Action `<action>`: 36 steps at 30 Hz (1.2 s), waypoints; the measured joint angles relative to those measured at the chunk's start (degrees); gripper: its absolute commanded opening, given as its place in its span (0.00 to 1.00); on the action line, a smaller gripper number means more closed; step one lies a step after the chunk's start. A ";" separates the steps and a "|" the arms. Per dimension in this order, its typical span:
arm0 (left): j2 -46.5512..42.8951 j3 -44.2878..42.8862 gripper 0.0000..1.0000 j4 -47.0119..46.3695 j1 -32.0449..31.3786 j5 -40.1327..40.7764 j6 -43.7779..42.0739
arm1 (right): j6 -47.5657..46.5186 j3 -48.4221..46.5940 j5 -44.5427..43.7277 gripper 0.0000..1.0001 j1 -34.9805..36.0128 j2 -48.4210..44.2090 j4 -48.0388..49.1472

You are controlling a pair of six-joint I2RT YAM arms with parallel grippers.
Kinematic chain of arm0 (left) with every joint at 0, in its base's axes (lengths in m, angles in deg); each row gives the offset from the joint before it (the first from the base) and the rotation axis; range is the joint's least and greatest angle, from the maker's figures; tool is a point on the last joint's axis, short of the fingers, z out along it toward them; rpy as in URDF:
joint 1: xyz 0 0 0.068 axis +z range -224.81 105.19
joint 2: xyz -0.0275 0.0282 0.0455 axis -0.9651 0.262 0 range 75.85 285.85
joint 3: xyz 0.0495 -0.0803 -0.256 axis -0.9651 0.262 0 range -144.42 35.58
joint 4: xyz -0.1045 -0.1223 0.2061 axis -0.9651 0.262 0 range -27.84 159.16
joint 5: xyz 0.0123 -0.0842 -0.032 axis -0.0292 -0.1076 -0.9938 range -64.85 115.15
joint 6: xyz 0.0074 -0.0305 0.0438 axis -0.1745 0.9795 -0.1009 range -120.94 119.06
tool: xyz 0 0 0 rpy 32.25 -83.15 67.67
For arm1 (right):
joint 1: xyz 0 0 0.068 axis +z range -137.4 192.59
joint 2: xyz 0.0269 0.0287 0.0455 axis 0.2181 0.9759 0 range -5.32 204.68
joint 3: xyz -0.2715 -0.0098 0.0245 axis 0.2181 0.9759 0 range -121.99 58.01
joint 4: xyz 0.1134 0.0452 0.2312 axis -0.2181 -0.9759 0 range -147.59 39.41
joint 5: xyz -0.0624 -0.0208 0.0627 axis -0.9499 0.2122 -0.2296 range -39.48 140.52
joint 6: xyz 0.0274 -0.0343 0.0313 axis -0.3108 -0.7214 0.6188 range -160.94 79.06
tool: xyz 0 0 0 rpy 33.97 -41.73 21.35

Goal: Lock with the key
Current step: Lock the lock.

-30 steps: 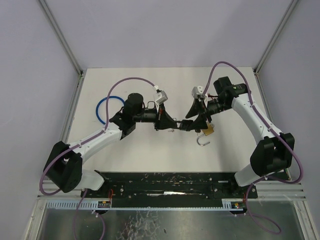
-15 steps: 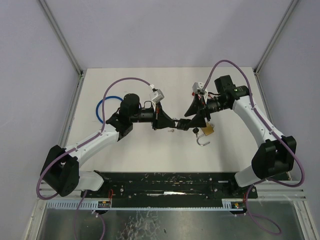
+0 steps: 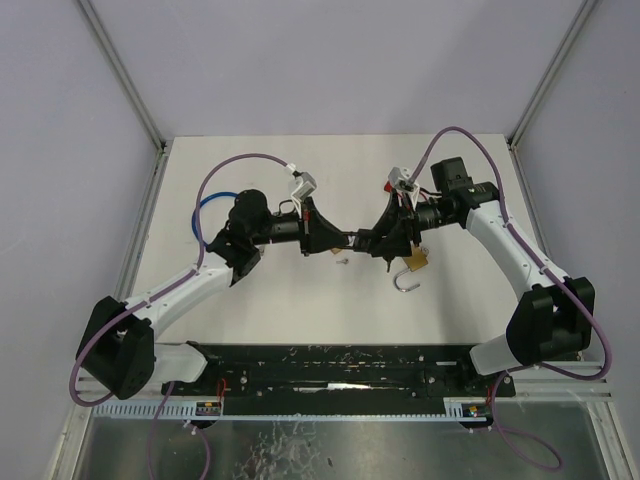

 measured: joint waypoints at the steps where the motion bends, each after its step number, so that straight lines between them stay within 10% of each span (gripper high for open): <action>1: 0.00 0.26 0.00 -0.94 0.04 0.00 0.59 | 0.00 0.00 0.39 0.61 0.00 0.00 0.28; 30: 0.00 2.82 0.00 -18.80 0.90 0.48 12.44 | 6.05 -2.43 5.92 0.44 0.00 0.11 4.02; 36: 0.00 3.13 0.00 -20.70 0.90 1.01 13.14 | 7.21 -4.24 5.97 0.25 0.00 0.11 4.26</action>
